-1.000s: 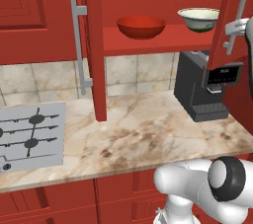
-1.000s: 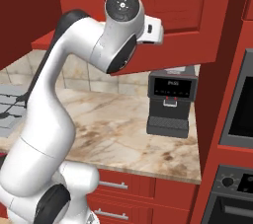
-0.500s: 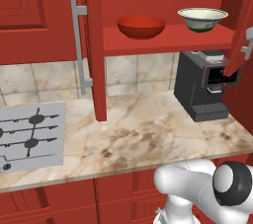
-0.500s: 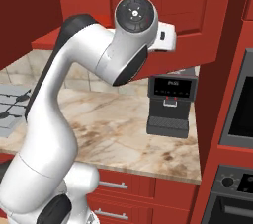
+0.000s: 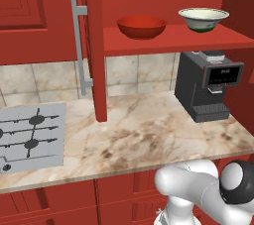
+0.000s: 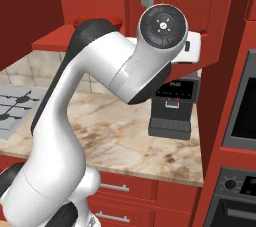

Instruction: Move the bowls from the cabinet to the plates on the dining table.

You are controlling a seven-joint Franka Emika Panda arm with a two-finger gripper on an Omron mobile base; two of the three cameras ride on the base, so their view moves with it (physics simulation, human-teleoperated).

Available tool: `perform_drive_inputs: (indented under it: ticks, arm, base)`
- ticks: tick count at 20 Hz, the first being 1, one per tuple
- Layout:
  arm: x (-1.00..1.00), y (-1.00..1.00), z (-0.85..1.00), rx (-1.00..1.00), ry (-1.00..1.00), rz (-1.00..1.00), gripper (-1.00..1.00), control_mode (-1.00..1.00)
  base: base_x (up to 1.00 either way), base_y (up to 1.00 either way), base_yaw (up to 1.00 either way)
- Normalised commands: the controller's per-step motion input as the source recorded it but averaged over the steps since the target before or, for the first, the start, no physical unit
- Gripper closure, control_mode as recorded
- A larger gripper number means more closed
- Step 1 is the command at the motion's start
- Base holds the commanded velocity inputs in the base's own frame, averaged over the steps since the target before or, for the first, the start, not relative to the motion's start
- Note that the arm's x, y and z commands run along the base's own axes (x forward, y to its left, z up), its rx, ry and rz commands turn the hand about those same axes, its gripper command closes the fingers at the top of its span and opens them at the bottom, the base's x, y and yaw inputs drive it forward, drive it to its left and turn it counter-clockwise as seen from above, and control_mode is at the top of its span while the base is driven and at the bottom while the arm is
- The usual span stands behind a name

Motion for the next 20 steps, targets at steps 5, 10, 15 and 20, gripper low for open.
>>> perform_drive_inputs:
  ticks: [5, 10, 15, 20]
  arm:
    - [-0.07, -0.15, 0.00, 0.00, 0.00, 0.00, 1.00, -1.00]
    - [0.00, 0.00, 0.00, 0.00, 0.00, 0.00, -1.00, -1.00]
    - [0.00, 0.01, 0.00, 0.00, 0.00, 0.00, -1.00, -1.00]
    - [-0.18, 0.01, 0.01, 0.00, -0.01, 0.00, -1.00, -1.00]
  base:
    - [0.00, 0.00, 0.00]
    - [0.00, 0.00, 0.00]
    - [0.00, 0.00, 0.00]
    - [0.00, 0.00, 0.00]
